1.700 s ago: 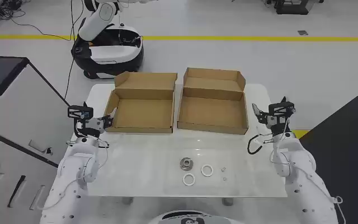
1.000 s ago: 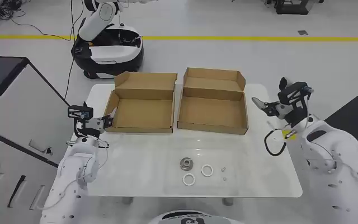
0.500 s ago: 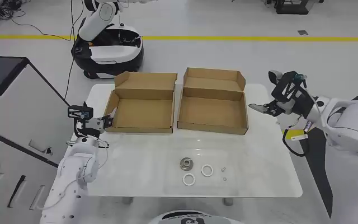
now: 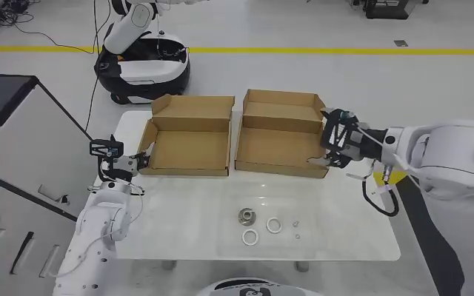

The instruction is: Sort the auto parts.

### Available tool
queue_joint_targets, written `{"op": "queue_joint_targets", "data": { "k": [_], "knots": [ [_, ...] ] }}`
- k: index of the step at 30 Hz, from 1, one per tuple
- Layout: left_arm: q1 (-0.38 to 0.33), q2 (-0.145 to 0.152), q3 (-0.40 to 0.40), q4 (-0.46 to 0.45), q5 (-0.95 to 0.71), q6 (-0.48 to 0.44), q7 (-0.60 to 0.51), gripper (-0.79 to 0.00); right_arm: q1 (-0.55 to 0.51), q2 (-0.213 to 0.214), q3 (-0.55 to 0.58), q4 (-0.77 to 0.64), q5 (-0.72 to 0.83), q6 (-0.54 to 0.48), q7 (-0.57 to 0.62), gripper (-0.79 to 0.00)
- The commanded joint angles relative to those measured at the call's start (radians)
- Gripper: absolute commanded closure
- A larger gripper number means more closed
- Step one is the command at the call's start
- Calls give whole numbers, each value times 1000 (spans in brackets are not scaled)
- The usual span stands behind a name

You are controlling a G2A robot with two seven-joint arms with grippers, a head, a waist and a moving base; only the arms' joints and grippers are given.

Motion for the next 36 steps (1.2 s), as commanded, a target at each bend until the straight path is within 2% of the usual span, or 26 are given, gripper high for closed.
{"op": "queue_joint_targets", "data": {
  "k": [1,10,19,27,36],
  "knots": [
    [0,0,0,0,0,0,0,-785,23,40,-47,-15,31,21,21,-785],
    [0,0,0,0,0,0,0,-785,145,190,-283,-62,154,92,92,-785],
    [0,0,0,0,0,0,0,-785,298,295,-518,-63,285,194,194,-785],
    [0,0,0,0,0,0,0,-785,479,310,-739,-30,346,226,225,-785],
    [0,0,0,0,0,0,0,-785,655,274,-997,1,385,266,266,-785]
  ]
}}
